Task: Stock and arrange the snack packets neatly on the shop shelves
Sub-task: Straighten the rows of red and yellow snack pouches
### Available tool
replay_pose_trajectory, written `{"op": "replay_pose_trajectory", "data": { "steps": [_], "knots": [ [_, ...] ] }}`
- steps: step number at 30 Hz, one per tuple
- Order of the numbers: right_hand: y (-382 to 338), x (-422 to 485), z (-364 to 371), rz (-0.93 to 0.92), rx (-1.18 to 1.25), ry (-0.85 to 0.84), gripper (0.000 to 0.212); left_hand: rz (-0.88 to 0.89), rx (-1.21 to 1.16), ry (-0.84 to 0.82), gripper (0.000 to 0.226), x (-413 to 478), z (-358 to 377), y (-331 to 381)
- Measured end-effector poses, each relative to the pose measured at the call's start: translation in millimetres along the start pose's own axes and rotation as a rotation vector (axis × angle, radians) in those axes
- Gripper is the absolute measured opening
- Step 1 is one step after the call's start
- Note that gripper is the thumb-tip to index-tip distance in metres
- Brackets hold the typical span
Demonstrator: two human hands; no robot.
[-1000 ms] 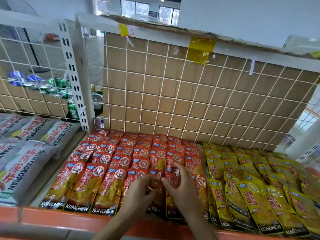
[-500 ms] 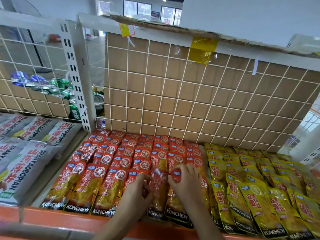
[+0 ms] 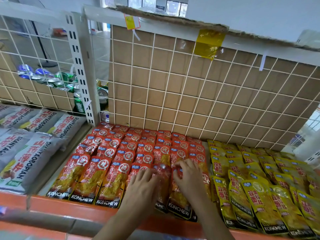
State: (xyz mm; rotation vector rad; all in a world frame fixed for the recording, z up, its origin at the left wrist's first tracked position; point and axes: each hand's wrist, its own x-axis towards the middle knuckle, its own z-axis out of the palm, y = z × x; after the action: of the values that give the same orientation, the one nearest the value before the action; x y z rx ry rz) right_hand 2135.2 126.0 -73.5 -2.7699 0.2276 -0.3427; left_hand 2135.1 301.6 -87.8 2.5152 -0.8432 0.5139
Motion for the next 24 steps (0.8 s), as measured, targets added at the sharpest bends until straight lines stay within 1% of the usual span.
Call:
{"op": "replay_pose_trajectory", "data": {
  "steps": [3,6,9,14,16,19,24],
  "knots": [
    [1,0,0,-0.018,-0.003,0.016,0.027,0.079,0.135,-0.054,0.041,-3,11,6],
    [3,-1,-2,-0.033,-0.013,0.027,0.026,0.076,0.209,-0.15,0.047,-10,16,5],
    [3,0,-5,-0.054,-0.023,0.002,0.029,0.01,0.201,-0.237,0.055,-16,13,3],
    [0,5,-10,-0.104,-0.053,-0.126,0.043,0.001,0.163,-0.334,0.064,-21,8,3],
    [-2,7,-12,-0.117,-0.06,-0.171,0.044,0.011,0.14,-0.353,0.066,-20,6,5],
    [-5,9,-13,-0.125,-0.02,-0.186,0.04,0.011,0.115,-0.362,0.069,-18,3,8],
    [-9,12,-15,-0.171,0.035,-0.2,0.03,0.006,0.132,-0.263,0.066,-24,5,5]
  ]
}}
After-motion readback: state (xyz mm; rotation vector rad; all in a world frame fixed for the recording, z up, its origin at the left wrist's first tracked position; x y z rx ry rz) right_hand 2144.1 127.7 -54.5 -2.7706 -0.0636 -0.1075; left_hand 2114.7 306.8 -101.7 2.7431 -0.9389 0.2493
